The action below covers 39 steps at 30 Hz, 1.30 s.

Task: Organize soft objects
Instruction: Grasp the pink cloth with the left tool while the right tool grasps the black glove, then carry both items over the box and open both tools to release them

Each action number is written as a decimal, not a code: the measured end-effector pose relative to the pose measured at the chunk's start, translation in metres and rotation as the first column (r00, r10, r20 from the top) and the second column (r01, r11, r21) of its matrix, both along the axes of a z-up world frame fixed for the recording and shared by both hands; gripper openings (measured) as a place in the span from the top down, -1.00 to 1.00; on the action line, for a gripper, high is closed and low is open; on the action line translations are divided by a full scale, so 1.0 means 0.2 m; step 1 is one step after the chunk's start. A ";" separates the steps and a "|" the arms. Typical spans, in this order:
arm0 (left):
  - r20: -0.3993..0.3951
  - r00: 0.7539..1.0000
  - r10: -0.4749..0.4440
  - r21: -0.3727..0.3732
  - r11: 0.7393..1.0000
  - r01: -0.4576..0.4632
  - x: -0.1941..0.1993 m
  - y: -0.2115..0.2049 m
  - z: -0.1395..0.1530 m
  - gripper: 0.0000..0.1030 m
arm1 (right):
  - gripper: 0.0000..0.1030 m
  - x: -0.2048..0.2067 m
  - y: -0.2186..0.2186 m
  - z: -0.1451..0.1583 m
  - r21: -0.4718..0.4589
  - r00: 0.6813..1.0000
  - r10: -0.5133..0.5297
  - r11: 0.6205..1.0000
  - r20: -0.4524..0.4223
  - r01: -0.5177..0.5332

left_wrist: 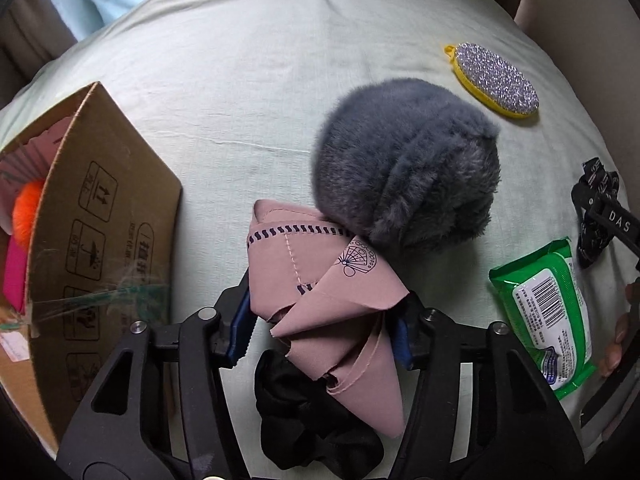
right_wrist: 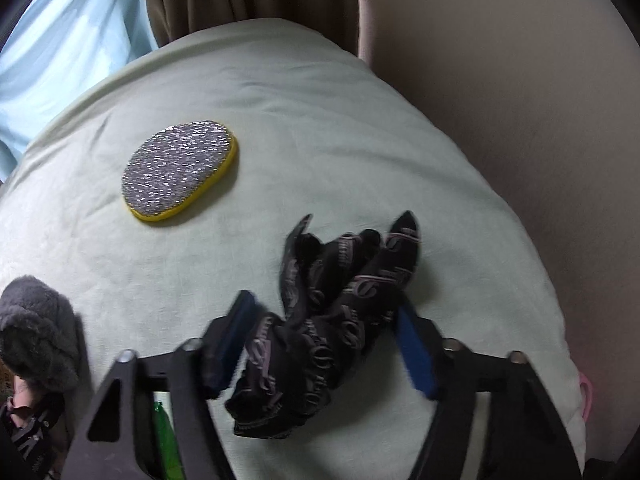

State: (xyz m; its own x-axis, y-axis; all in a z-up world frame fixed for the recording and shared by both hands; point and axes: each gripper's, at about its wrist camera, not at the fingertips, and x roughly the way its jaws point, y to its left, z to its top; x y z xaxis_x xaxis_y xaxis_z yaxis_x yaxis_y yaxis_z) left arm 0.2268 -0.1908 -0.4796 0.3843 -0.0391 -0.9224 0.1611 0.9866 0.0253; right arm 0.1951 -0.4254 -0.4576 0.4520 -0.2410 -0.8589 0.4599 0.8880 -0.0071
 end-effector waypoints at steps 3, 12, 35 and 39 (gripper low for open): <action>0.000 1.000 0.004 -0.007 1.000 -0.004 0.00 0.01 0.02 0.08 | 0.01 0.00 -0.01 0.01 0.012 1.000 -0.004 1.000 0.011 0.004; 0.008 0.999 0.031 -0.033 0.999 -0.031 -0.04 0.05 0.15 0.16 | 0.11 -0.04 -0.02 0.08 0.046 0.999 -0.024 0.999 0.026 0.023; 0.201 0.978 0.046 -0.144 0.989 -0.016 -0.18 0.23 1.17 0.17 | 0.17 -0.35 0.16 0.92 0.048 0.984 0.041 0.998 0.173 -0.050; 0.210 0.975 0.076 -0.191 0.981 -0.035 -0.20 0.36 1.36 0.17 | 0.17 -0.39 0.27 1.11 0.057 0.977 0.066 0.995 0.203 -0.079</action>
State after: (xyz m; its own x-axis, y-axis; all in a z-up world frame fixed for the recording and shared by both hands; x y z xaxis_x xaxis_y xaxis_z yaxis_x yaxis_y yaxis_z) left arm 0.1868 -0.1183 -0.2070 0.5795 -0.1742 -0.7961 0.1167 0.9845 -0.1305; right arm 0.1163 -0.3716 -0.2356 0.6306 -0.1486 -0.7618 0.3809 0.9144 0.1370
